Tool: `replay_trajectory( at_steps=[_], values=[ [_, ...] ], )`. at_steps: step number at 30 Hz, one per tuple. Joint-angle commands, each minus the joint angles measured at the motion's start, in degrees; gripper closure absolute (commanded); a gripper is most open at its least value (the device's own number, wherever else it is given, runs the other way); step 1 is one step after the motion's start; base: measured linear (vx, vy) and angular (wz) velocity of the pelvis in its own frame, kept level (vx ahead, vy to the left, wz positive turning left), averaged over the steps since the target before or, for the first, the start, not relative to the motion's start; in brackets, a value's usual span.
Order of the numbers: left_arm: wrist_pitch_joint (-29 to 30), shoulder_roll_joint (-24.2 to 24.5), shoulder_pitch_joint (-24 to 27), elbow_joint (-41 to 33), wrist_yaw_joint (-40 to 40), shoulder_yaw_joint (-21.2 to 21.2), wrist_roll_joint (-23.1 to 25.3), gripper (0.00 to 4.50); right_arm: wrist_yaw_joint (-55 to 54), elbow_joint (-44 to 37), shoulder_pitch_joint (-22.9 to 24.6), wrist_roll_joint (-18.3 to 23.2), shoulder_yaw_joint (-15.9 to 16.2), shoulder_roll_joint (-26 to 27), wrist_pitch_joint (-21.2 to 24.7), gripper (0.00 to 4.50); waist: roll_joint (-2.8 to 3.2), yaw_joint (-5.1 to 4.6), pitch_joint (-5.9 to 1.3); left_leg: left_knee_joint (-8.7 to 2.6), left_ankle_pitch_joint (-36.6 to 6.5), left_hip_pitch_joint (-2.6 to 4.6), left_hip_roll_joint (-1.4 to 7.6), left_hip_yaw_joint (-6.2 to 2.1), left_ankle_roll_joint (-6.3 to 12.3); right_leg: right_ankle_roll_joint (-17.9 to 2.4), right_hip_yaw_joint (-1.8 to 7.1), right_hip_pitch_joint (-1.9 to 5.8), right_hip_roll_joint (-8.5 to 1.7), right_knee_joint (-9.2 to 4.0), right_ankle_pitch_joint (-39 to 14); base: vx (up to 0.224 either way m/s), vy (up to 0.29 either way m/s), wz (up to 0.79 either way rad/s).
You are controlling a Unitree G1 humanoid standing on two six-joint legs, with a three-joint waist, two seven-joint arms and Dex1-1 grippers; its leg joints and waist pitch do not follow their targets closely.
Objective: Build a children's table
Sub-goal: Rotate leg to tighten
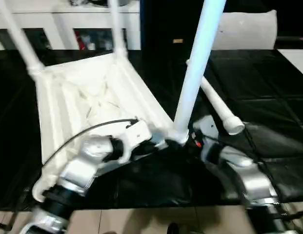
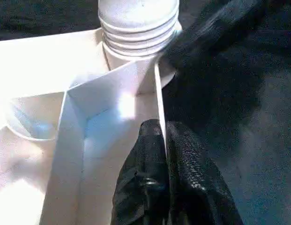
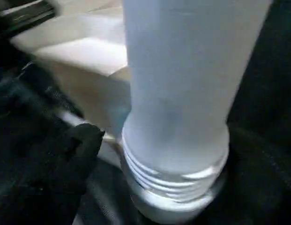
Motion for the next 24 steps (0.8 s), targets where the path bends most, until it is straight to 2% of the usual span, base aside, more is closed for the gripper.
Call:
replay_trajectory(
  at_steps=[1, 3, 4, 5, 7, 11, 12, 15, 17, 20, 24],
  values=[
    [-3.8, 2.2, -0.6, 1.7, -7.4, -3.1, -0.7, 4.5, 6.7, -1.5, -0.3, 1.8, 1.0, -2.4, -1.3, 0.06, -0.28, 0.32, -3.21, -4.2, -6.9, -0.86, 2.26, -0.26, 6.7, -6.9, 4.18, 3.56, -3.99, -3.79, -21.4, 0.0, 0.0, 0.0],
    [-4.3, 2.6, -0.8, 2.3, -8.7, -3.2, -1.3, 4.5, 8.6, -1.5, -0.5, 2.2, 1.4, -3.4, -1.6, 0.06, -0.3, 0.68, -3.29, -4.14, -6.0, -0.74, 2.36, -0.16, 6.71, -7.7, 4.25, 3.52, -4.02, -3.57, -20.1, 0.0, 0.0, 0.0],
    [-5.8, 3.8, -1.8, 3.7, -12.2, -3.7, -2.1, 4.5, 12.8, -0.8, -1.3, 2.7, 2.3, -5.4, -2.6, 0.06, -0.18, 0.81, -3.3, -4.16, -5.5, -0.7, 2.46, -0.19, 6.61, -8.1, 4.31, 3.46, -4.05, -3.43, -19.4, 0.0, 0.0, 0.0],
    [-6.2, 4.0, -2.1, 4.1, -13.0, -3.9, -2.2, 4.5, 13.6, -0.6, -1.5, 2.9, 2.5, -5.8, -2.8, 0.06, -0.32, 1.1, -3.44, -4.18, -5.4, -0.72, 2.45, -0.17, 6.7, -8.4, 4.34, 3.66, -3.96, -3.25, -18.9, 0.0, 0.0, 0.0],
    [-7.9, 4.7, -3.2, 5.6, -15.9, -4.5, -2.6, 4.5, 17.4, 0.5, -2.5, 2.9, 4.1, -7.6, -4.3, 0.06, -0.33, 1.56, -3.43, -4.13, -5.2, -0.58, 2.4, 0.01, 6.69, -9.2, 4.49, 3.56, -4.02, -3.12, -18.0, 0.0, 0.0, 0.0],
    [-10.9, 5.6, -4.6, 7.4, -19.6, -6.1, -2.2, 4.5, 21.2, 2.5, -3.9, 2.5, 5.7, -9.1, -6.1, 0.06, -0.41, 2.02, -3.55, -4.08, -4.5, -0.59, 2.44, 0.08, 6.62, -9.6, 4.53, 3.62, -4.07, -2.99, -17.6, 0.0, 0.0, 0.0],
    [-12.0, 6.1, -5.0, 8.0, -21.4, -6.8, -2.2, 4.5, 22.3, 3.5, -4.7, 2.3, 6.1, -9.3, -6.7, 0.34, -0.41, 2.11, -3.57, -4.08, -4.2, -0.64, 2.5, 0.06, 6.58, -9.9, 4.51, 3.64, -4.09, -2.86, -17.1, 0.0, 0.0, 0.0],
    [-13.4, 6.3, -5.6, 8.9, -23.2, -7.5, -2.4, 4.5, 24.2, 4.8, -5.8, 2.4, 6.6, -9.6, -7.5, 0.43, -0.43, 2.6, -3.72, -3.98, -3.3, -0.61, 2.59, 0.16, 6.59, -10.3, 4.55, 3.72, -4.15, -2.65, -16.0, 0.0, 0.0, 0.0],
    [-13.7, 6.4, -5.7, 9.0, -23.7, -7.6, -2.4, 4.5, 24.7, 5.1, -6.0, 2.5, 6.7, -9.6, -7.5, 0.85, -0.41, 2.8, -3.72, -4.01, -3.0, -0.56, 2.71, 0.17, 6.57, -10.4, 4.6, 3.71, -4.15, -2.54, -15.5, 0.0, 0.0, 0.0],
    [-15.2, 6.5, -6.2, 10.1, -25.2, -8.1, -2.5, 4.5, 26.7, 6.0, -6.8, 3.1, 7.5, -10.1, -8.2, 0.93, -0.59, 3.03, -3.79, -3.95, -3.1, -0.62, 2.64, 0.25, 6.65, -10.5, 4.52, 3.77, -4.11, -2.47, -15.6, 0.0, 0.0, 0.0],
    [-15.9, 6.6, -6.4, 10.5, -25.7, -8.3, -2.5, 4.5, 27.5, 6.5, -7.0, 3.2, 7.8, -10.2, -8.7, 1.33, -0.66, 3.11, -3.82, -3.94, -3.2, -0.66, 2.64, 0.22, 6.23, -10.0, 4.53, 3.78, -4.16, -2.51, -16.6, 0.0, 0.0, 0.0]
  ],
)
